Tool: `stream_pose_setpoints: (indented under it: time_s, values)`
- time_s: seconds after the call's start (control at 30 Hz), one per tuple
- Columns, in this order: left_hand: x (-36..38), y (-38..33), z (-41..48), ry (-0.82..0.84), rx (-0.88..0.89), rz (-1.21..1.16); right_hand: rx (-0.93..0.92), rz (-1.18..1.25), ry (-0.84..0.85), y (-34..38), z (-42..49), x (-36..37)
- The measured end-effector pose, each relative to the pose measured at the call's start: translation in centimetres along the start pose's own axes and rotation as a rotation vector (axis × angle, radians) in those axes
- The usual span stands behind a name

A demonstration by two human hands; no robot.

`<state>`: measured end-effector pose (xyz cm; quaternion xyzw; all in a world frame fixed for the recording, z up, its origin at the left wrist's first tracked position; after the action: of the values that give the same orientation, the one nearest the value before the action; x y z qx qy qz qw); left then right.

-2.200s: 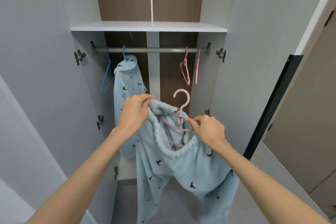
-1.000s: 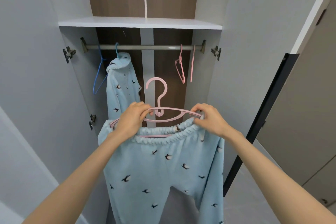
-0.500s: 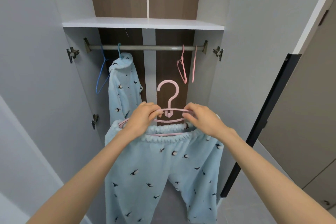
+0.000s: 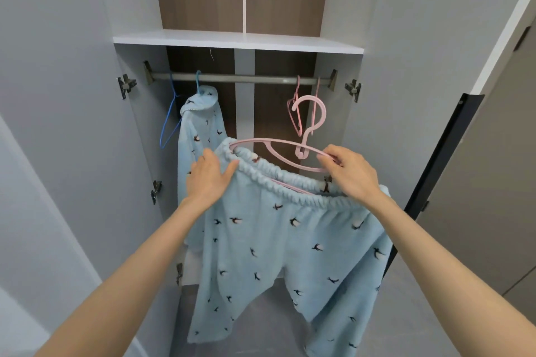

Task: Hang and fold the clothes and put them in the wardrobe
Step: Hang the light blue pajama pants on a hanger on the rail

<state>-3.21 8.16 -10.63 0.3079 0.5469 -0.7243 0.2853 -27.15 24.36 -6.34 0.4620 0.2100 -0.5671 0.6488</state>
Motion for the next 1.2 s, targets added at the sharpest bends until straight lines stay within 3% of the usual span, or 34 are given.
stream_pose_setpoints:
  time_s: [0.17, 0.3, 0.6, 0.97, 1.2]
  values:
    - [0.4, -1.1, 1.6, 0.042, -0.016, -0.075, 0.014, 0.101, -0.006, 0.6, -0.5, -0.3]
    - [0.8, -1.6, 2.3, 0.022, 0.032, 0.038, 0.025, 0.187, -0.016, 0.7, -1.4, -0.4]
    - [1.5, -0.8, 3.6, 0.055, 0.018, -0.019, -0.011, 0.273, 0.092, 1.9, -3.0, 0.6]
    - [4.9, -1.2, 2.2, 0.351, 0.117, -0.227, 0.323, 0.546, 0.089, 1.6, -2.7, 3.5]
    - [3.3, -2.2, 2.6, 0.403, 0.188, -0.271, 0.645, 1.07, -0.018, 2.9, 1.0, 5.8]
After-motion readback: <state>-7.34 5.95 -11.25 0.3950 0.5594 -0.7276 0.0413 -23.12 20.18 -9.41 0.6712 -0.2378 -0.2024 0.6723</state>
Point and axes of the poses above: each hand's wrist, its own z-axis towards the middle knuckle, its own x-axis out of the palm, y = z × x, the point moved 9 cm from there along z, towards the middle knuckle, and after that the axes turned 12 degrees about -x, right-handed, at the moved point
